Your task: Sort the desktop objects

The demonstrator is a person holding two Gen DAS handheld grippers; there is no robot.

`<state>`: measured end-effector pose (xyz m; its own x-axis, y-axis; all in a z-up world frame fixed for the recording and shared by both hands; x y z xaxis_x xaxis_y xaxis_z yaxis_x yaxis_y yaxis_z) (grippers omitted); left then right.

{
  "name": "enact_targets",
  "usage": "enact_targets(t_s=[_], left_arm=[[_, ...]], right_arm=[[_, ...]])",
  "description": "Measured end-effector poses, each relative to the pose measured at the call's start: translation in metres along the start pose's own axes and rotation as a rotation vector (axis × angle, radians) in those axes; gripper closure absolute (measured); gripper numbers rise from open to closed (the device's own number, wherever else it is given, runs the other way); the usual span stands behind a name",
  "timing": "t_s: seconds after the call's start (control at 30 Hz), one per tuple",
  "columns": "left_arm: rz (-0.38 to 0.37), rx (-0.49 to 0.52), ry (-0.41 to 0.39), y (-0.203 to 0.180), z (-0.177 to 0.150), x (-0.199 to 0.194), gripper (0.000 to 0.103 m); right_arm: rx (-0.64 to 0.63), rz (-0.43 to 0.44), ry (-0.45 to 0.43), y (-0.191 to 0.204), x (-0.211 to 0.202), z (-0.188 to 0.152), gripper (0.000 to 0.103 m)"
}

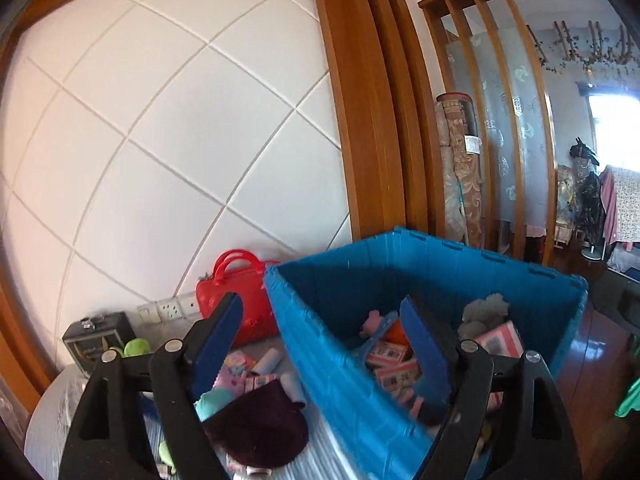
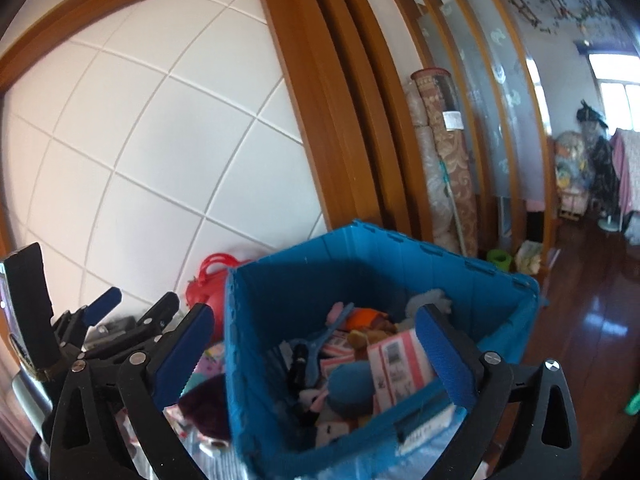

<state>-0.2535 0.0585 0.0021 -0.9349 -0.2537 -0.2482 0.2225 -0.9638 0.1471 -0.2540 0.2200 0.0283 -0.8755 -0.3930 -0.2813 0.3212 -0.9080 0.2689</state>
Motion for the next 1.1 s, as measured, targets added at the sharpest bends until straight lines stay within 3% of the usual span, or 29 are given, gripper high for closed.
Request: enact_targets(t_s=[0.17,0.33,0.43,0.67,0.87,1.1], left_arm=[[0.043,0.013,0.015,0.043,-0.038,-0.042,0.013],[0.019,-0.014,0.035,0.072,-0.055,-0.073,0.013],[0.004,-0.025,0.050,0.082,-0.066,-0.087,0.012],[0.027,0.031,0.042,0.074,-0.074,-0.104,0.012],[-0.006,-0.016,0.082,0.074,-0.075,-0.106,0.012],[-0.012,-0.030,0.048,0.071,-0.074,-0.116,0.012]], right_arm=[[-0.012,-0.068,0.050,0.040,-0.027,-0.041,0.001],[-0.069,-0.157,0.139,0.062,-0.042,-0.079,0.001],[-0.045,-0.160,0.172,0.063,-0.046,-0.093,0.001],[-0.063,-0.152,0.182,0.068,-0.051,-0.108,0.001],[-0.102,-0.127,0.181,0.074,-0.053,-0.111,0.001],[-0.121,-0.112,0.174,0.071,-0.055,-0.105,0.001]])
Point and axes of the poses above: each gripper's, at about its wrist camera, not at the fingertips, and x roughly the way its jaws point, y to its left, z to its top, the point moved 4 cm from there along x, roughly the way its jaws point, and after that the axes turned 5 degrees about z, right-handed, at the moved point
